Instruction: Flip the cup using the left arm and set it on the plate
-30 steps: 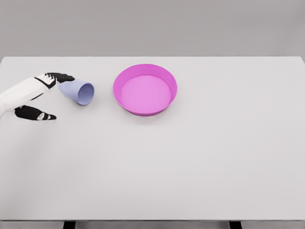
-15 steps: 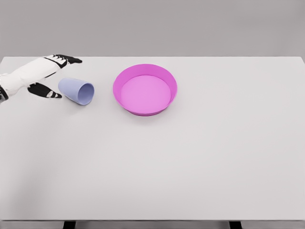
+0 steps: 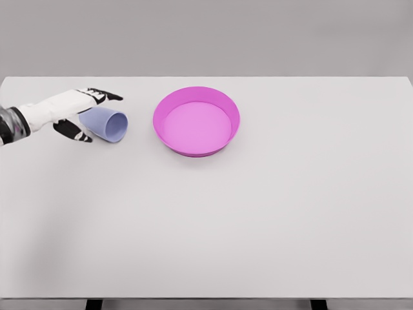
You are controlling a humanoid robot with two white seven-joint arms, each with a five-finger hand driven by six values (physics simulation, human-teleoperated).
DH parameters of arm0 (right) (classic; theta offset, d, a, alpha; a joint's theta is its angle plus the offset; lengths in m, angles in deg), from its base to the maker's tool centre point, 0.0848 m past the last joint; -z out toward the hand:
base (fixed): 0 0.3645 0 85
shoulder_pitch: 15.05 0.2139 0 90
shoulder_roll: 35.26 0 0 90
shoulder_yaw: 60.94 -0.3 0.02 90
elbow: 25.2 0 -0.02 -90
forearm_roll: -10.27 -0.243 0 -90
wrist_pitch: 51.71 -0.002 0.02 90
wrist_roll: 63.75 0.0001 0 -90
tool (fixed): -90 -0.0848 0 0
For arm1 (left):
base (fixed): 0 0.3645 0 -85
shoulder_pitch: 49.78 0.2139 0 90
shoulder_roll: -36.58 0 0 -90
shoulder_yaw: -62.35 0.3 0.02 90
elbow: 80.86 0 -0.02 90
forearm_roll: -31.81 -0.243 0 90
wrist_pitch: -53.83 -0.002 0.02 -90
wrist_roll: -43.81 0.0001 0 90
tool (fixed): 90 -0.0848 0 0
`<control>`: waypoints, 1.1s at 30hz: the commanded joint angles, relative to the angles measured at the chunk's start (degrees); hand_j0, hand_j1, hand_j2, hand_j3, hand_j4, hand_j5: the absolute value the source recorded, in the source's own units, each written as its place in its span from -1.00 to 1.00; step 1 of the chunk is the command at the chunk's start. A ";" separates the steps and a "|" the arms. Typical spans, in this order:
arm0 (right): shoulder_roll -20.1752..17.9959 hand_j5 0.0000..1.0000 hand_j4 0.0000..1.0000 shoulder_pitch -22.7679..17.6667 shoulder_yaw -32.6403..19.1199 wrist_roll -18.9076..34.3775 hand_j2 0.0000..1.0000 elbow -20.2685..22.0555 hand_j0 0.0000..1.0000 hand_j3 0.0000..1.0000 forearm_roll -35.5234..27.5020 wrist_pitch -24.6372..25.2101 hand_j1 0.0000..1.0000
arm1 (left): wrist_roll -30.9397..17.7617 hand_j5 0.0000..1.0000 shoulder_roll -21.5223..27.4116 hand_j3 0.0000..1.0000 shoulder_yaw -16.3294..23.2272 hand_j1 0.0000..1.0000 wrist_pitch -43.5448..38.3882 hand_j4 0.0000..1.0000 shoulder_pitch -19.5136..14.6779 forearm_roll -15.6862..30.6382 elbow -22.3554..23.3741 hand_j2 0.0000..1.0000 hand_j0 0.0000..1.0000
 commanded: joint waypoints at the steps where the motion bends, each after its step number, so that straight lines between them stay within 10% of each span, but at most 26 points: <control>1: 0.00 1.00 1.00 0.00 0.00 0.01 1.00 0.00 1.00 1.00 0.00 0.00 1.00 | 0.01 1.00 0.00 1.00 0.00 1.00 -0.14 1.00 0.00 0.11 1.39 1.00 1.00; 33: 0.00 1.00 1.00 0.00 0.00 0.01 1.00 0.00 1.00 1.00 0.00 0.00 1.00 | -1.04 1.00 -5.36 1.00 0.35 1.00 -0.14 1.00 -1.41 -1.65 5.87 1.00 1.00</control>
